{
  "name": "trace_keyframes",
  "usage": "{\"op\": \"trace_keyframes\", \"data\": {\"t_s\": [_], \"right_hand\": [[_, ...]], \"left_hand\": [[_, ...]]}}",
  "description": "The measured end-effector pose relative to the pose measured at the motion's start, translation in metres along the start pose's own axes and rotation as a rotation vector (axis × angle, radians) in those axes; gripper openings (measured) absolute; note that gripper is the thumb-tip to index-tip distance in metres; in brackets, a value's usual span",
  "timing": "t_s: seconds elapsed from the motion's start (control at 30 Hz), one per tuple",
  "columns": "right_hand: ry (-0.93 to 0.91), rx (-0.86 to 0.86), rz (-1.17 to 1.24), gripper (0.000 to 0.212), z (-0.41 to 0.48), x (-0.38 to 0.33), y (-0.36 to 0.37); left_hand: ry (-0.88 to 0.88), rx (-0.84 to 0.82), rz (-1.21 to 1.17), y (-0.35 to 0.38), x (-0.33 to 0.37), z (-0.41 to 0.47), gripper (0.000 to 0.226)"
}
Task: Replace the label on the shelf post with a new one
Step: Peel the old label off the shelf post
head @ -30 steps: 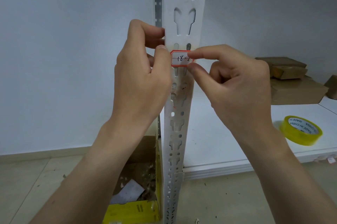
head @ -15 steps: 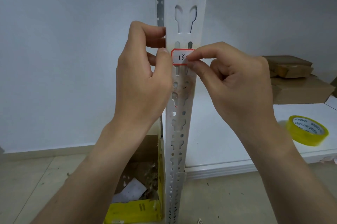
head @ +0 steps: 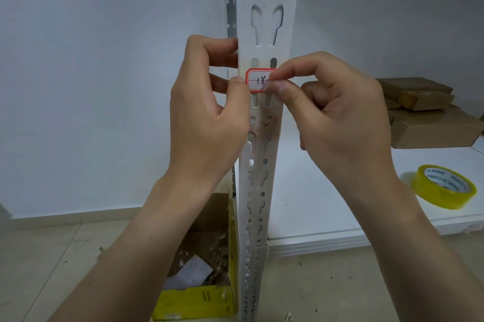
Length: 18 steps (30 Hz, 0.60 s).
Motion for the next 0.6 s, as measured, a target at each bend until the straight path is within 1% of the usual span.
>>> {"op": "trace_keyframes", "data": {"t_s": [0.07, 0.17, 0.27, 0.6], "right_hand": [[0.034, 0.0, 0.04, 0.002, -0.0002, -0.0019, 0.0007], [0.099, 0.005, 0.115, 0.009, -0.0004, -0.0042, 0.0015], [0.153, -0.005, 0.17, 0.011, -0.0007, -0.0061, 0.0019], [0.295, -0.023, 0.302, 0.011, -0.0004, -0.0063, 0.0037]], "left_hand": [[-0.015, 0.003, -0.017, 0.0006, -0.0009, -0.0004, 0.022], [-0.021, 0.005, -0.027, 0.0006, -0.0021, 0.0, 0.022], [-0.021, 0.003, -0.026, 0.0006, -0.0036, 0.0, 0.022], [0.004, -0.004, -0.031, 0.0019, -0.0069, -0.0006, 0.022]]}}
Point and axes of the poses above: each hand's wrist, its own z-axis towards the middle knuckle, its own y-axis out of the palm, x = y × z, the point moved 3 cm from there along z, towards the middle knuckle, and after that the axes turned 7 degrees about x, right-handed, at the moved point
